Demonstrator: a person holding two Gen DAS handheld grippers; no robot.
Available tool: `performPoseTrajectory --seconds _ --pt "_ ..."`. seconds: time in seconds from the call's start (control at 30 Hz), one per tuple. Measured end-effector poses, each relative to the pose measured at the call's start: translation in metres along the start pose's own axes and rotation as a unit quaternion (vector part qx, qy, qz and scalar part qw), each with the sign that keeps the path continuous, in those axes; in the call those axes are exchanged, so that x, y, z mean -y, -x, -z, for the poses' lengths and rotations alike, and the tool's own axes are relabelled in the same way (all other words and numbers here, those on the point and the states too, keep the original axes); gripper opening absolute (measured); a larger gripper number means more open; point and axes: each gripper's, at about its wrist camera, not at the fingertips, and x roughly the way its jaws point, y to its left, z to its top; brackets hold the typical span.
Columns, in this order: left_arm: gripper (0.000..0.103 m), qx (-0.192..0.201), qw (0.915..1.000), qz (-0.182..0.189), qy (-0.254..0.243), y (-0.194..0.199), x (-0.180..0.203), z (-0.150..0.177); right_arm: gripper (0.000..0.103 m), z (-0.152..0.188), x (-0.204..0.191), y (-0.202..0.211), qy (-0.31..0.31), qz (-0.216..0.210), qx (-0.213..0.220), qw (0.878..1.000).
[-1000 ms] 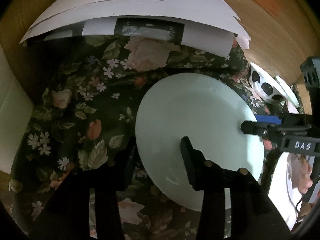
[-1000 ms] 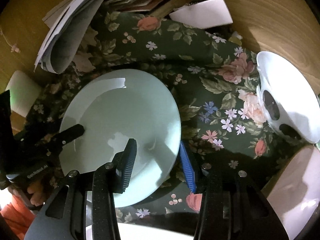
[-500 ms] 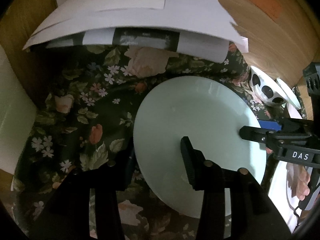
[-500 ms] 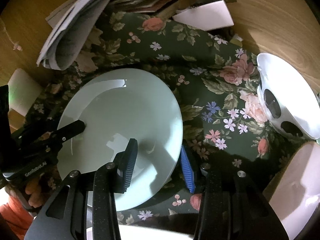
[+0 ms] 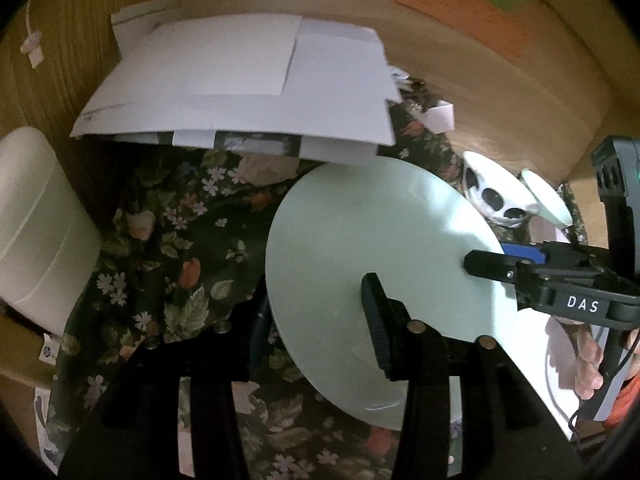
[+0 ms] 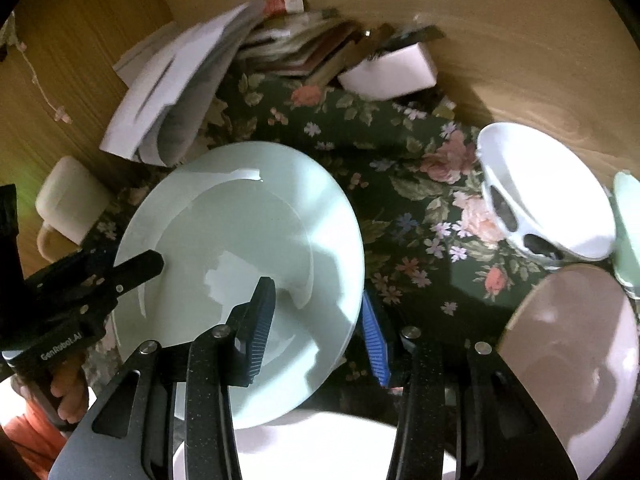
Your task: Organize plates and bowls
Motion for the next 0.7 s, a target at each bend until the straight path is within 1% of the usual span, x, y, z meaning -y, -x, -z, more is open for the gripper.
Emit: performPoseTrajectory --seconds 0.2,0.33,0.7 --pt "0.043 0.005 0.9998 0.016 0.011 0.015 0.005 0.001 0.039 0.001 0.004 0.024 0.001 0.0 0.023 1.0" --pt "0.043 0.008 0.9998 0.016 0.007 0.024 0.013 0.006 0.039 0.004 0.003 0.037 0.006 0.006 0.036 0.999" --pt "0.043 0.011 0.9996 0.025 -0.003 0.05 0.033 0.024 0.038 0.031 0.002 0.066 0.0 0.012 0.058 0.998"
